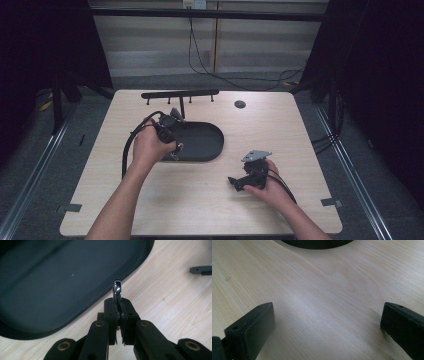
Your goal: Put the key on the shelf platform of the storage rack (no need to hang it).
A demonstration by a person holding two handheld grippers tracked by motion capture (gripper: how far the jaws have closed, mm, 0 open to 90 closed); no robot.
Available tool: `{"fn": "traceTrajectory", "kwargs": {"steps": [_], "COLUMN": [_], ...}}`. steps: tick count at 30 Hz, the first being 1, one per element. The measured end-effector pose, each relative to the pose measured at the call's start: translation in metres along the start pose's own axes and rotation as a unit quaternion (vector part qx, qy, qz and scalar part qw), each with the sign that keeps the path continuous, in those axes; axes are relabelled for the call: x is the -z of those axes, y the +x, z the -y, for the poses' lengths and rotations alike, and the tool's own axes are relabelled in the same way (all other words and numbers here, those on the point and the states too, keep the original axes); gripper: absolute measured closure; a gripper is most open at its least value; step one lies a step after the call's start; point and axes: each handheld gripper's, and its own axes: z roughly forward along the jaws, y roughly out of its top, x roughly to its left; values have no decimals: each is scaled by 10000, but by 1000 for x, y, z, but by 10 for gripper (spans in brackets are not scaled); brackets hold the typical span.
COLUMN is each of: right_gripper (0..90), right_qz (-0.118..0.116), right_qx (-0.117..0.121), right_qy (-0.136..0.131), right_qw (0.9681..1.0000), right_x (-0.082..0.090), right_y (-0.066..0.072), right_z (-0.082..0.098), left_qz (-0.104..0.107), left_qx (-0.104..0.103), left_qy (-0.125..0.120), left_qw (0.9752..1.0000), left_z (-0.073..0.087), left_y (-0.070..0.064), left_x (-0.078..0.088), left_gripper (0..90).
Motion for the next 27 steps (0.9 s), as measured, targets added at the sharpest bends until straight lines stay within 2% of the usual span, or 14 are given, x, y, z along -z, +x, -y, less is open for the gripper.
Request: {"fn": "traceTrajectory", "kwargs": {"steps": [4, 11, 27], "right_gripper": [0, 0, 0], "right_qz": [-1, -2, -8], "right_qx": [0, 1, 4], "right_qy": [-12, -13, -14], "right_qw": [10000, 10000, 10000], "right_x": [0, 0, 0], "right_y": [0, 0, 0], "right_z": [0, 0, 0], "left_qz": [-53, -186, -444], "left_qx": [48, 202, 315], "left_qy": [-44, -391, -431], "left_qw": [10000, 9989, 9976], "left_z": [-5, -12, -21], "left_y": [1, 4, 12], "left_x": [-1, -2, -22], "left_gripper": [852, 852, 852]}}
